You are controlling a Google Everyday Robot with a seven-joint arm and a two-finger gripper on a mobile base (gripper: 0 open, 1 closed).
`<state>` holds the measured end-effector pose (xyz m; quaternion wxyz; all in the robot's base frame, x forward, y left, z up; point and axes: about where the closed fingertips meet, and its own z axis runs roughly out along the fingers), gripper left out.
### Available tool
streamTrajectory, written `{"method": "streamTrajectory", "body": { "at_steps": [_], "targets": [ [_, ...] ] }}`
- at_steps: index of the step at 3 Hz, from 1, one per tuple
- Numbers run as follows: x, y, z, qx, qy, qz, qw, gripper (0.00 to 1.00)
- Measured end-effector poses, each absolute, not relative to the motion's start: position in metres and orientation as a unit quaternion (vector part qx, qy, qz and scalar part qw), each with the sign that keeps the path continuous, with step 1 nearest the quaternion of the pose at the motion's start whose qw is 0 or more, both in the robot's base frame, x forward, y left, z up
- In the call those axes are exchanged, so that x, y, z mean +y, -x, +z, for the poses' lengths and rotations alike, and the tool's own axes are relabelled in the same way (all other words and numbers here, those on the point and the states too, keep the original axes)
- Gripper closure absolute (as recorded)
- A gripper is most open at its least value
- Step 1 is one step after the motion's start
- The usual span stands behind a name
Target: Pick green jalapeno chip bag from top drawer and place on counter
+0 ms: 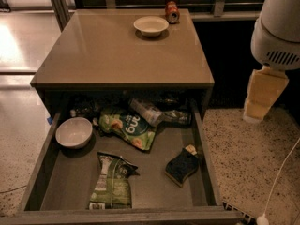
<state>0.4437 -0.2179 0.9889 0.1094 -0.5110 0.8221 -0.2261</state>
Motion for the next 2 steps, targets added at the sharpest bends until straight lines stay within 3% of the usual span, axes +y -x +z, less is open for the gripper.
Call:
{"method": "streamTrajectory", "body": {
  "at_steps": [2],
  "targets": [
    [-0.212,-0.4414,0.9927,0.815,0.533,-0.195,0.115,0.0]
  ]
}}
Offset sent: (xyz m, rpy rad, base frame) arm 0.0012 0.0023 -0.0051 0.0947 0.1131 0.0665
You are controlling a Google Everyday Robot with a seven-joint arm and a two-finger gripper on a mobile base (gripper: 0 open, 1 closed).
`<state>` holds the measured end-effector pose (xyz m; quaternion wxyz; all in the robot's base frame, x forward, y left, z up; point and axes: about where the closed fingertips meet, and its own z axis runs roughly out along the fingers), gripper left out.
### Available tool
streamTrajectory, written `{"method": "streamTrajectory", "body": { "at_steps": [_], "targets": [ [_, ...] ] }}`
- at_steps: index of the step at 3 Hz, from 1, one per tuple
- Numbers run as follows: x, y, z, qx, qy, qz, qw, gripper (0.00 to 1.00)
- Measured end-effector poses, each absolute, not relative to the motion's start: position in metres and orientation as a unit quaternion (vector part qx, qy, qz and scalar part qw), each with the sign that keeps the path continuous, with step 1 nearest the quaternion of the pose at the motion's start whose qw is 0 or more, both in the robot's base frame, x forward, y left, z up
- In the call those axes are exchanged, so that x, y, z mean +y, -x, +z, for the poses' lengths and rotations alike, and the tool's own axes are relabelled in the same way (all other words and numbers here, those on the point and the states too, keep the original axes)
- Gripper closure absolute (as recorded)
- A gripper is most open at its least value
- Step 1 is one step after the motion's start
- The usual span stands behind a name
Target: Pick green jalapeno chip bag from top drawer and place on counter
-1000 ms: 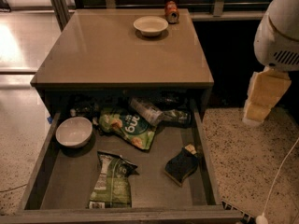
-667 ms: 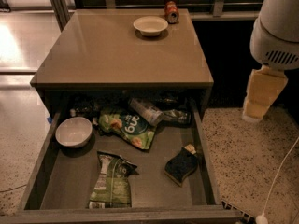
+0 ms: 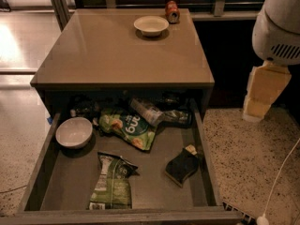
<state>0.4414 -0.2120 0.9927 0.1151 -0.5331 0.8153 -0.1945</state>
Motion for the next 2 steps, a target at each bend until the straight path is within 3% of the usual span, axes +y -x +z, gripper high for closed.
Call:
{"method": "streamTrajectory", "body": {
  "at_steps": [2],
  "targets": [
    [-0.1963,-0.4276,0.9982,0.772,0.592,-0.168,0.159,0.0]
  ]
}}
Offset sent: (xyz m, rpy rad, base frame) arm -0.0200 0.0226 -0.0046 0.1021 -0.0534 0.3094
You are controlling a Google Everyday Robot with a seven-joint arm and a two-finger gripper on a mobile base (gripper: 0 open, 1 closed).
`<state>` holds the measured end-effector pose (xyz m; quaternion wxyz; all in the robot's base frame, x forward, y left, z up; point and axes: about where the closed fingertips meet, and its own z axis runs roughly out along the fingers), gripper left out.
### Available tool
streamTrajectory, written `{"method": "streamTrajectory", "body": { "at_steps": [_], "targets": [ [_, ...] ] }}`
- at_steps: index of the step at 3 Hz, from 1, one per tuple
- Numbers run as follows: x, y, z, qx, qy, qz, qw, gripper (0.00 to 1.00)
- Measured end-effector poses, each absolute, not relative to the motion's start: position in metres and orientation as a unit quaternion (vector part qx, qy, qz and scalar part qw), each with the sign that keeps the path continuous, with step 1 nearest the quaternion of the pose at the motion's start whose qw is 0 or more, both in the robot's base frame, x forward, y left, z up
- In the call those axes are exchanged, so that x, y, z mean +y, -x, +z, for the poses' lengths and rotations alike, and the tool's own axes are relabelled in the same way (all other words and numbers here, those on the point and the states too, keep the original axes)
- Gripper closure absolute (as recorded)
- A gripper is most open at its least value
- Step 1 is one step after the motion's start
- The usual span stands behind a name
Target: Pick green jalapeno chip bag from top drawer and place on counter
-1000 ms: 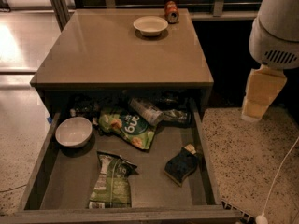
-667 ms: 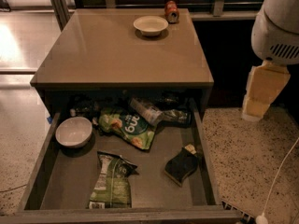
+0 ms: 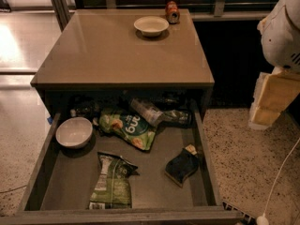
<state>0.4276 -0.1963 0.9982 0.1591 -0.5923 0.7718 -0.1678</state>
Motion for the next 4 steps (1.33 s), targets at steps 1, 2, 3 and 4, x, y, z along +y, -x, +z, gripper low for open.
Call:
{"method": "streamTrajectory", "body": {
  "at_steps": [1,2,3,4],
  "targets": [
    [-0.192,-0.426,0.999,0.759,0.606,-0.165,0.171,0.0],
    [-0.192,-0.426,0.999,0.759,0.606,-0.165,0.171,0.0],
    [-0.177,-0.439,0.988,0.744,0.624,-0.156,0.179,0.0],
    [-0.163,-0.46,0.976,0.73,0.64,-0.147,0.192,0.0]
  ]
}}
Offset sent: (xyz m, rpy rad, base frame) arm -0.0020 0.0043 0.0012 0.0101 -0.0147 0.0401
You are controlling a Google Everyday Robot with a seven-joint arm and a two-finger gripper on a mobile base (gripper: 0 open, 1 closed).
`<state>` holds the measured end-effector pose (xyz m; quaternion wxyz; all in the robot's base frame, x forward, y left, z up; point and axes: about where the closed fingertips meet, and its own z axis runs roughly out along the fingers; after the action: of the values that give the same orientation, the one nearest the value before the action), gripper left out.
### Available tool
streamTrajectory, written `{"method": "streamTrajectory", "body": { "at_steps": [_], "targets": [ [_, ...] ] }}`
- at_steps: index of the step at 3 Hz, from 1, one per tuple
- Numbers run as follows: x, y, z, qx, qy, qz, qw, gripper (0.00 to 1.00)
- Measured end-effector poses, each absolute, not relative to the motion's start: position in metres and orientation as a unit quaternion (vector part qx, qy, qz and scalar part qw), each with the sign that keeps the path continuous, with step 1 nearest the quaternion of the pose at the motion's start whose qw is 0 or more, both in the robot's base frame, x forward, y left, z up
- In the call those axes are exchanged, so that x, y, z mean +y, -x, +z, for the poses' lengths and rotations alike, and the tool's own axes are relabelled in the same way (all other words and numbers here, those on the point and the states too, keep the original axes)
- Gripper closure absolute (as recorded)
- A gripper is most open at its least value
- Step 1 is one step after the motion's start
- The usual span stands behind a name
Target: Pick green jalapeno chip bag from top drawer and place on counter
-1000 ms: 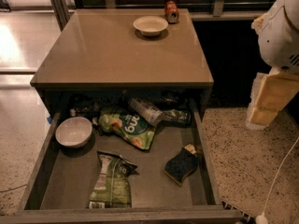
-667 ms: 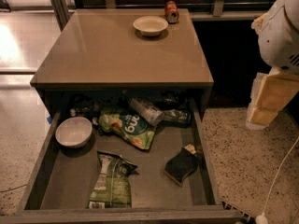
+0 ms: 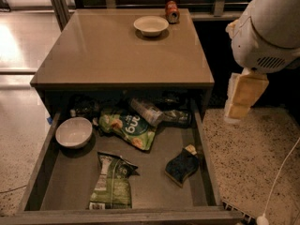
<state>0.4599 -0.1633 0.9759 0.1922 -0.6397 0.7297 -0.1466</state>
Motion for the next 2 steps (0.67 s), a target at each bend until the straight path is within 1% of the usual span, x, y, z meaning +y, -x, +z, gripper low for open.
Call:
{"method": "streamTrajectory", "body": {
  "at_steps": [1,2],
  "targets": [
    [-0.151,-0.488,0.965,0.718,0.654,-0.134,0.195,0.0],
    [-0.144,-0.509,0.956,0.693,0.68,-0.086,0.221,0.0]
  ]
}}
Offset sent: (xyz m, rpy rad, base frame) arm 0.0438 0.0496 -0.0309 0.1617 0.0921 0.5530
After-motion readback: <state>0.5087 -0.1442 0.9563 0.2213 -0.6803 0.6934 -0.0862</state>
